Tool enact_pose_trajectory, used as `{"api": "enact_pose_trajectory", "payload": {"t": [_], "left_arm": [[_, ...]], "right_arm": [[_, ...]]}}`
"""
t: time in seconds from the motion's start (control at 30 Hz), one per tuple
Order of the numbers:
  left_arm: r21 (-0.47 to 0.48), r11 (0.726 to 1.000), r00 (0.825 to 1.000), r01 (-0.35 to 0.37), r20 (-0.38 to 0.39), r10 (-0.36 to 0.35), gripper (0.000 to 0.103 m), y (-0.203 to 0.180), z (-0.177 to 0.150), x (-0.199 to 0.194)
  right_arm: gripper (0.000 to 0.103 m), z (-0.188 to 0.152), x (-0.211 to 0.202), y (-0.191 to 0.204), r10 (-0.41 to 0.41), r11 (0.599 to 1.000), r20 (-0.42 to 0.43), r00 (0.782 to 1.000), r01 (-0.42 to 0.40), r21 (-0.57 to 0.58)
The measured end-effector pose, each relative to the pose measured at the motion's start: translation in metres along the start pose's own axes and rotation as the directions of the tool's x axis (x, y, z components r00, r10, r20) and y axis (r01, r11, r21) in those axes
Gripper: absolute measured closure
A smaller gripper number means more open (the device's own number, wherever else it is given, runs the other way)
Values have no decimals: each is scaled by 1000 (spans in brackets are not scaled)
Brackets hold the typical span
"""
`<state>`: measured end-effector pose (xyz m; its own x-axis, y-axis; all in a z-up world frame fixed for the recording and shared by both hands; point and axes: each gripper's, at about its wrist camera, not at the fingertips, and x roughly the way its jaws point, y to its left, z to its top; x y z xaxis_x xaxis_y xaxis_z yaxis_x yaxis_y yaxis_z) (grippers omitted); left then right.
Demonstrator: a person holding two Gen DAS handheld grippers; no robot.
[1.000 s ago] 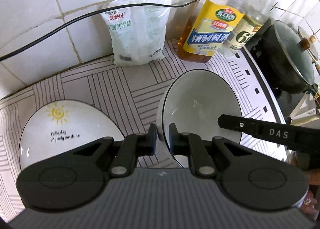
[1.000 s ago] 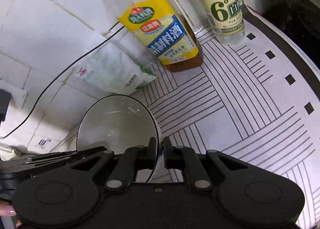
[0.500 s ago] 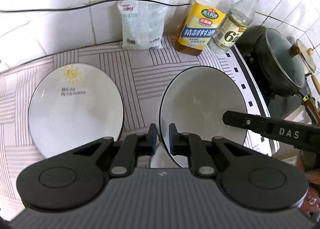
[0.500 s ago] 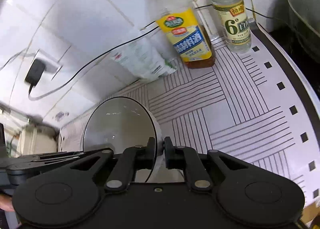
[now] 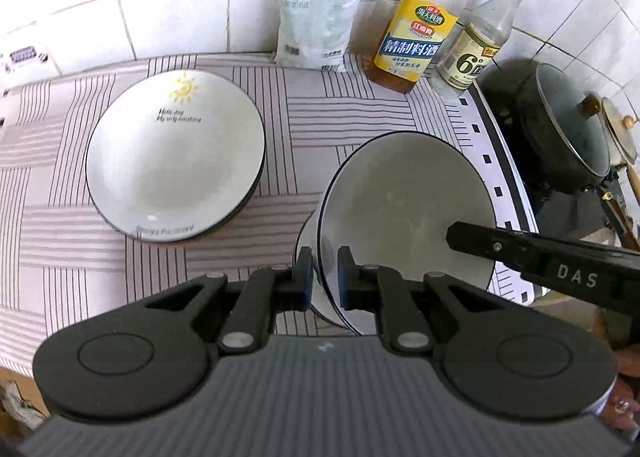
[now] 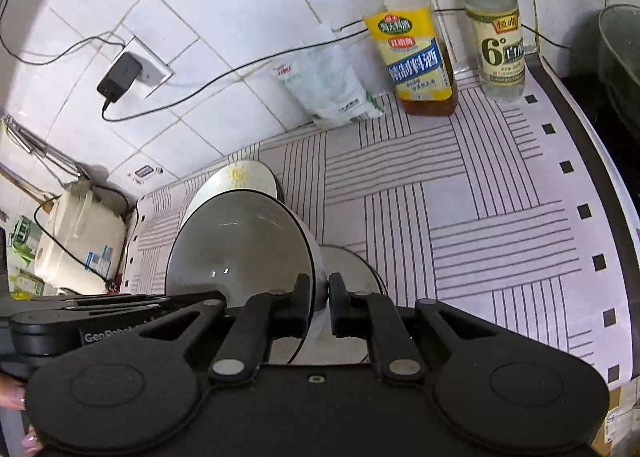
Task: Organize plates and bowls
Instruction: 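Carry the bowl with both grippers over the two nested bowls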
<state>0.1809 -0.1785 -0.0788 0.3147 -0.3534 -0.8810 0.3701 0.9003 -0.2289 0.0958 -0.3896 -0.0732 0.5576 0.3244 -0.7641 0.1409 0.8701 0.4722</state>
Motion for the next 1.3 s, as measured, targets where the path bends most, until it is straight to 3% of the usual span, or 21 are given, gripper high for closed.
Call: {"api": "enact_pose_trajectory", "payload": {"t": [0.3,0.5,0.6,0.73,0.93,1.17,1.3], "left_arm": [[6,1000,1000,-16,-6,16,92,-4,-8,5],[78,995,997,-57,-52,61,92,-17,4,28],[84,994,994,-63,-88,70,92,-17,6,38],[95,991,988,-91,-119,102,92,-18,3,48],[100,989,978,-106,-167,121,90,-18,6,59],[80,990,976,-116,-175,128,90,-15,6,63],[163,976,967,-141,-189,171,86,-30,7,67]], "right_arm": [[90,-14,1,-3,-7,1000,-19,1000,6,-16],[90,-15,15,-14,-35,999,-19,999,35,-13],[90,-15,18,-20,-36,999,-8,999,36,35],[90,-15,27,-19,-44,999,-13,999,45,17],[90,-23,34,3,-130,968,69,989,142,-205],[90,-26,43,1,-141,957,67,988,153,-248],[91,-29,50,15,-218,901,119,969,247,-358]]}}
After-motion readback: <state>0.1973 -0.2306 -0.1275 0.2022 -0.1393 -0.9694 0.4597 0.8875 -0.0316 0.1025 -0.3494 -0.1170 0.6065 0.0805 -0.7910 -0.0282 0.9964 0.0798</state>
